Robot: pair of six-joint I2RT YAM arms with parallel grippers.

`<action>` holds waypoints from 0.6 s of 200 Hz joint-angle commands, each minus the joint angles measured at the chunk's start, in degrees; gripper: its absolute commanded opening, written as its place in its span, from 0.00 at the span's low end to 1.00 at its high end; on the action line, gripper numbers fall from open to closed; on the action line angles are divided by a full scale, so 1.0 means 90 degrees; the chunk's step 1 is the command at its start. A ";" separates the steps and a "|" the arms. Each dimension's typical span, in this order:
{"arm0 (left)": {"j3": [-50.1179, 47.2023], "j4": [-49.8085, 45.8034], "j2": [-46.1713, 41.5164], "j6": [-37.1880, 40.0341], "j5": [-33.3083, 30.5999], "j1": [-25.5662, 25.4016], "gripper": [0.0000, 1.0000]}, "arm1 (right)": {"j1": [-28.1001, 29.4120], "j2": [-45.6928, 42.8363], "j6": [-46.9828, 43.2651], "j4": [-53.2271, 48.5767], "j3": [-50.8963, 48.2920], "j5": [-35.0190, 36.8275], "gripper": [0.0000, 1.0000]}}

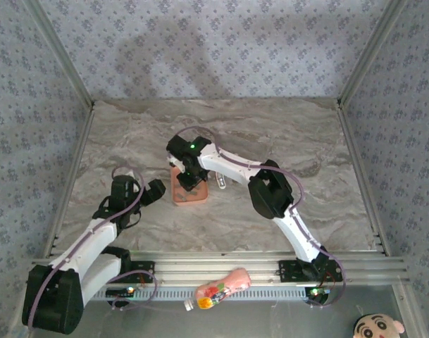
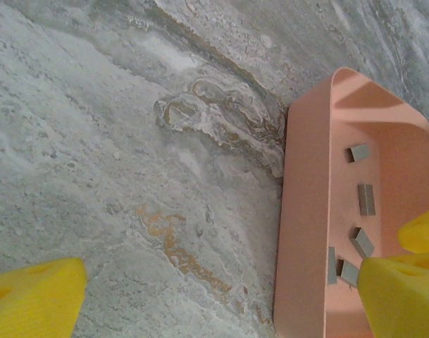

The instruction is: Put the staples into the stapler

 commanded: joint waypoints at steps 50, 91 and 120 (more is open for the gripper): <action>-0.0006 -0.0130 -0.0202 0.0221 -0.0215 0.0057 0.98 | -0.0005 0.0523 -0.0227 -0.0570 0.0596 0.0360 0.35; -0.0012 -0.0072 -0.0203 0.0229 -0.0212 0.0057 0.98 | 0.0002 0.0736 -0.0248 -0.0661 0.0810 0.0529 0.35; -0.0034 -0.0052 -0.0200 0.0221 -0.0215 0.0059 0.98 | 0.0009 0.0895 -0.0280 -0.0788 0.0968 0.0601 0.35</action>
